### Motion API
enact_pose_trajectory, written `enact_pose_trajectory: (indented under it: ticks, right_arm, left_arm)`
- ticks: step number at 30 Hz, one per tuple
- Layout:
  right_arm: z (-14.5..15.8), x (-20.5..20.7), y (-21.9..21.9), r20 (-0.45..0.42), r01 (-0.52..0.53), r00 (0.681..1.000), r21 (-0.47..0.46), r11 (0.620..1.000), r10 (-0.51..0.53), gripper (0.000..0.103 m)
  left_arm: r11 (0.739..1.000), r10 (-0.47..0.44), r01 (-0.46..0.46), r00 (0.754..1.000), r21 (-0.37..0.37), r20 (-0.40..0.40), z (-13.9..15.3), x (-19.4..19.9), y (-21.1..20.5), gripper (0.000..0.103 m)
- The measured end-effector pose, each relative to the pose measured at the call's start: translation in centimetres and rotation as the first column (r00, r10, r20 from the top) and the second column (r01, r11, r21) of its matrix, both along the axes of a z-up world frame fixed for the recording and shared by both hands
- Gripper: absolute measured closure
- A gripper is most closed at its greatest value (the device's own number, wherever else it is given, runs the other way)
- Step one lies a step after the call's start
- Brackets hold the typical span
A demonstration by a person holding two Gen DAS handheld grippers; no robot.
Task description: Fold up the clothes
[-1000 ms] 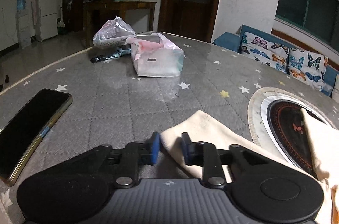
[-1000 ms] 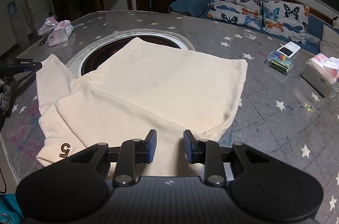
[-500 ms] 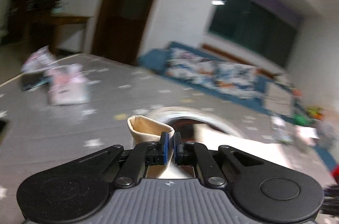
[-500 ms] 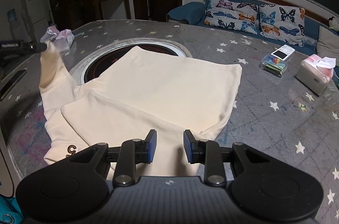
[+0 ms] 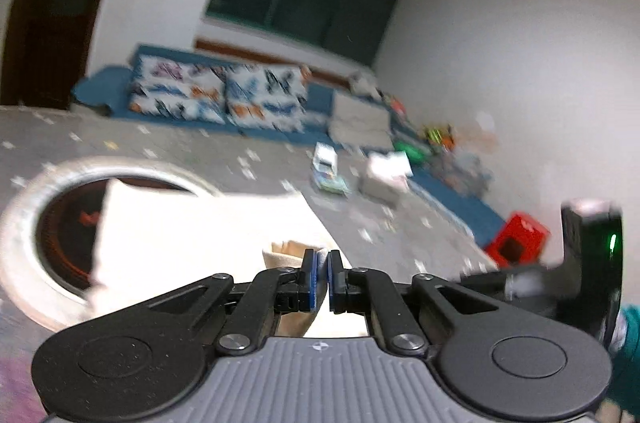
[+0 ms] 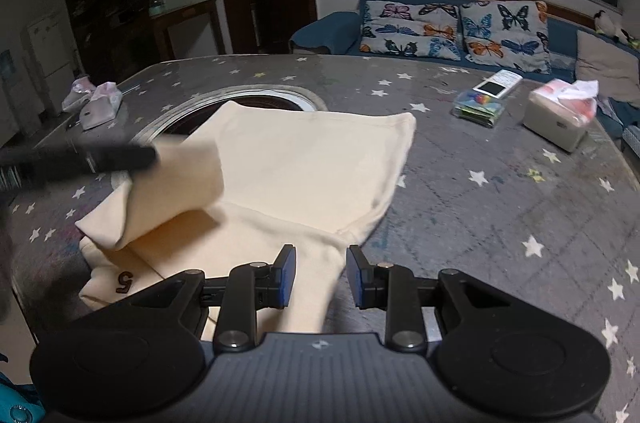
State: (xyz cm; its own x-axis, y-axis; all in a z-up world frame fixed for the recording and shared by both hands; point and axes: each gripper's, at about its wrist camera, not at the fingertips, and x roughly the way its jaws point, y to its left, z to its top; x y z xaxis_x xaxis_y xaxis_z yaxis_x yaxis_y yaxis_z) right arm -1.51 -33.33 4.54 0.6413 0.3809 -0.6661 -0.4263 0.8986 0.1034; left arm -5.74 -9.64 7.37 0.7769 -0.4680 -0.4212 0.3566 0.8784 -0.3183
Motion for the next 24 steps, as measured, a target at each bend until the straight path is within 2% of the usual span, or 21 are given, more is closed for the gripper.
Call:
enact_pose_trajectory:
  ticks: [3,8,12,14,18,20,24]
  right_arm:
    - [-0.1,0.1,-0.3,-0.007,0.014,1.000,0.010,1.000,-0.014,0.076]
    - [0.0,0.3,-0.1,-0.019,0.004,1.000,0.036,0.999,-0.004,0.076]
    - [0.1,0.5,1.0,-0.029,-0.039,0.999,0.055,0.998,0.040,0.076]
    - [0.2,0.6,1.7,-0.034,-0.062,0.997,0.061,0.996,0.064,0.076]
    - [0.3,0.7,2.7,-0.032,-0.085,0.996,0.075,0.994,0.087,0.076]
    - [0.3,0.8,2.9,-0.042,-0.086,0.995,0.083,0.993,0.090,0.076]
    - [-0.5,1.2,3.3,-0.080,-0.081,0.993,0.071,0.994,0.087,0.076]
  left_arm:
    - [0.999,-0.036,0.037,0.999,0.030,-0.038,-1.8,0.5,-1.0,0.096]
    - [0.994,-0.083,0.087,0.995,0.071,-0.061,-2.9,-0.2,-1.3,0.089]
    - [0.992,-0.046,0.050,0.998,0.112,-0.036,-2.3,-1.1,0.9,0.083]
    - [0.991,-0.028,0.031,0.999,0.132,-0.023,-2.1,-1.5,2.1,0.069]
    - [0.983,0.028,-0.028,1.000,0.181,0.005,-1.8,-2.7,4.7,0.067]
    - [0.975,0.064,-0.064,0.998,0.211,0.007,-1.9,-3.3,6.1,0.056]
    - [0.954,0.140,-0.133,0.990,0.268,-0.008,-2.8,-4.0,8.6,0.054]
